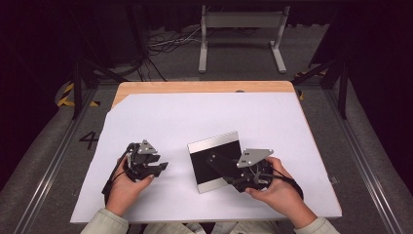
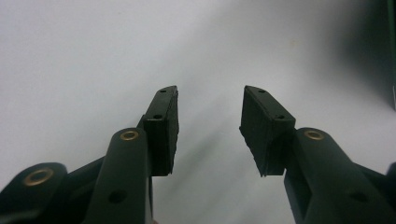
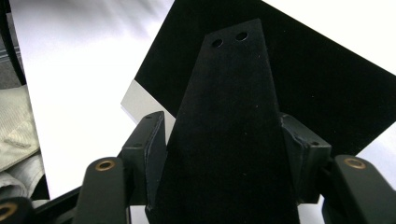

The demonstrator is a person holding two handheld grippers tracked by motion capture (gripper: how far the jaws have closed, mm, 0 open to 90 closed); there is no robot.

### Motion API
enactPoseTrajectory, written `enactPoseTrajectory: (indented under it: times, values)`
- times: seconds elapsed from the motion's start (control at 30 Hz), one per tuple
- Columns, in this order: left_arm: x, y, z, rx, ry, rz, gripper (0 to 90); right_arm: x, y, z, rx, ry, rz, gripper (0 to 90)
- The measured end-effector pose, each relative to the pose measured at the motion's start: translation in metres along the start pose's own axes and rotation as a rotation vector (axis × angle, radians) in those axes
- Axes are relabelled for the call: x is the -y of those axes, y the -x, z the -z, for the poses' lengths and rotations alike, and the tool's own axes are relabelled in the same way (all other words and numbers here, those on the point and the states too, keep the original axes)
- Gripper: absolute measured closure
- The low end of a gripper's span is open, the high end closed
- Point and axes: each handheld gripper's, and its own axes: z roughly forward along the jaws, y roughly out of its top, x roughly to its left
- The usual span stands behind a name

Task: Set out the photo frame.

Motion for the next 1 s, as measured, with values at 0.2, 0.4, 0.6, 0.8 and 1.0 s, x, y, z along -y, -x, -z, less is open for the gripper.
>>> enactPoseTrajectory:
  times: [0.2,0.4,0.6,0.8,1.0]
  values:
    - [-0.002,0.003,-0.002,0.003,-0.002,-0.007,57.3,0.004,-0.003,0.002,0.015,0.019,0.013,39.9]
    - [-0.007,0.009,-0.01,0.049,0.006,-0.006,57.6,0.007,-0.003,0.001,0.013,0.043,0.027,40.0]
    - [-0.019,0.024,-0.016,0.093,0.049,-0.025,70.5,0.007,-0.003,0.001,0.01,0.05,0.03,40.0]
    - [-0.03,0.038,-0.025,0.136,0.071,-0.055,88.4,0.008,-0.003,0.002,0.011,0.053,0.028,40.0]
    - [-0.033,0.04,-0.025,0.168,0.095,-0.041,90.0,0.007,-0.003,0.002,0.01,0.05,0.026,40.0]
